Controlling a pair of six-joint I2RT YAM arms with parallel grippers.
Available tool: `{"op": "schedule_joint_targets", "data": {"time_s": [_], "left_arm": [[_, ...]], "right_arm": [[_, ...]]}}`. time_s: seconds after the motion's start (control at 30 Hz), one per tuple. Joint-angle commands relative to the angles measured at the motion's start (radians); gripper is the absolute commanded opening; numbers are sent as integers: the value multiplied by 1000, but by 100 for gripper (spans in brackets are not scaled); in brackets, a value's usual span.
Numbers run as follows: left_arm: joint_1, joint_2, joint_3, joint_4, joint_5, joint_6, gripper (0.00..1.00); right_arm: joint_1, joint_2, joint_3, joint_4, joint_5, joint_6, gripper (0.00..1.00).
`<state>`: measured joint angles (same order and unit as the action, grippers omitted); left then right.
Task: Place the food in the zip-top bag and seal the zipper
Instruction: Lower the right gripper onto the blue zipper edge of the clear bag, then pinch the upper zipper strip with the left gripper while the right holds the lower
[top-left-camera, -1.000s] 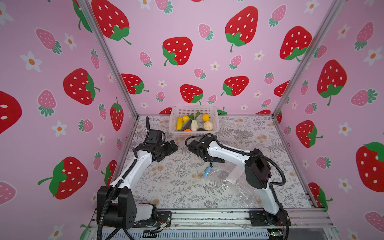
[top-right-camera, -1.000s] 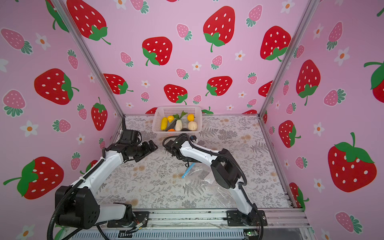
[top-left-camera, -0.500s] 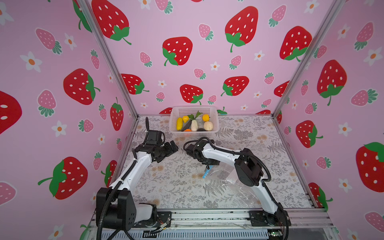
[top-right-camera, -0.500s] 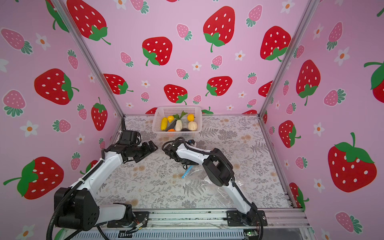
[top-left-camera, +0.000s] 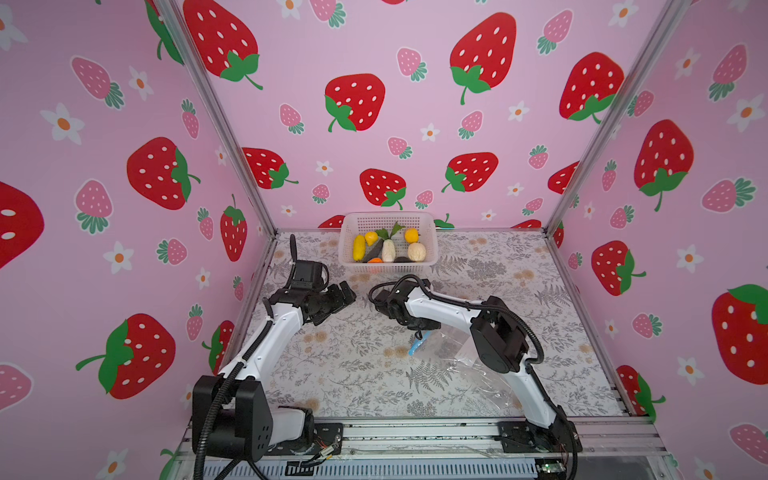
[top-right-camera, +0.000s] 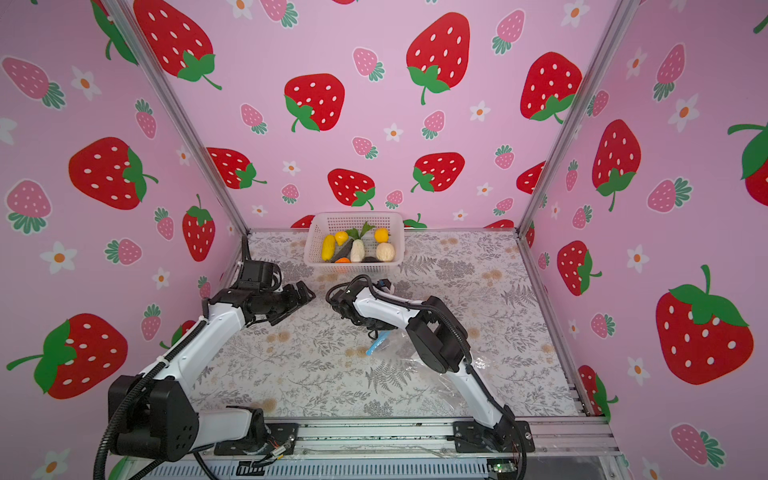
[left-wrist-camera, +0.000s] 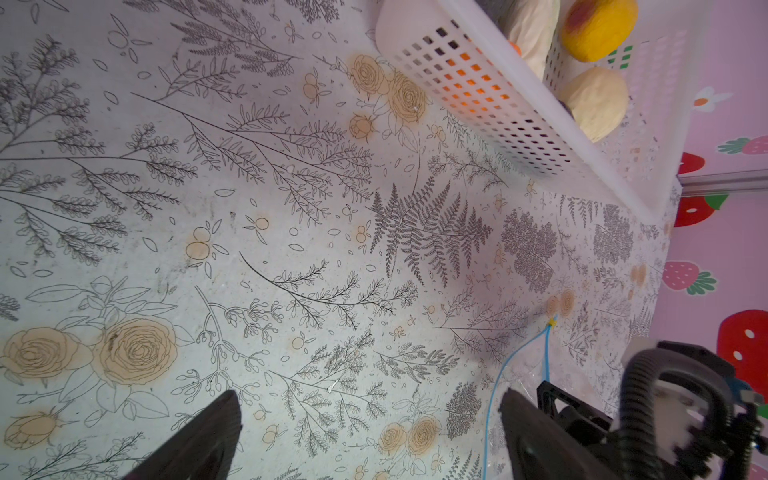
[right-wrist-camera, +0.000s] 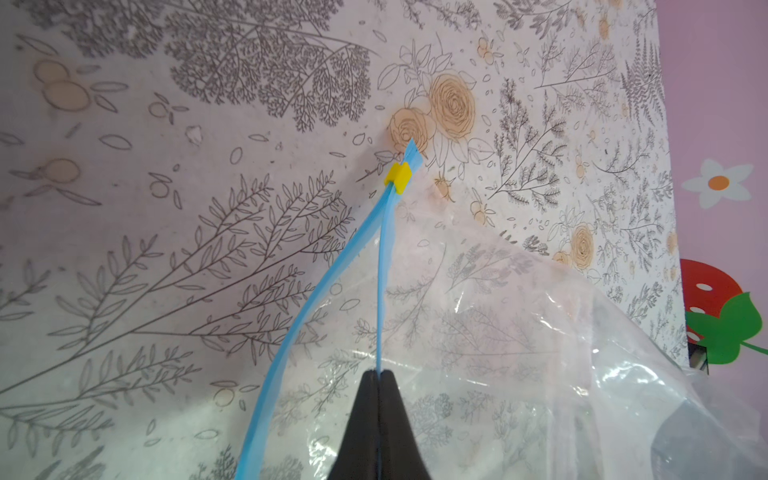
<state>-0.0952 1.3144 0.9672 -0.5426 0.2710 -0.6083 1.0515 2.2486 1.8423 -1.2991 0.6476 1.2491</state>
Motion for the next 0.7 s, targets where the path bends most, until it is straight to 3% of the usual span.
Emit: {"op": "schedule_joint_targets", "data": {"time_s": [0.0,0.13,0.3,0.43,0.5,0.67], "left_arm": [[3,-6,-21,13,5,-19,99],[-2,-1,-33,45,27,-36,99],[-25,24,-25,69,43,-51,99],[-62,57,-12,89,47,-72,99],[-92,75,-12,116,45,-89,99],[-213,140,12,202,65,-102,99]], "right_arm": [[-2,-85,-6,-29,114,-39,0],[-1,-153,-51,-1,252,-152,0],[33,-336,-300,280,460,-462,0],[33,-533,-524,669,350,-804,0],[25,-622,-615,806,288,-898,0],[-14,-700,-699,863,198,-863,0]]}}
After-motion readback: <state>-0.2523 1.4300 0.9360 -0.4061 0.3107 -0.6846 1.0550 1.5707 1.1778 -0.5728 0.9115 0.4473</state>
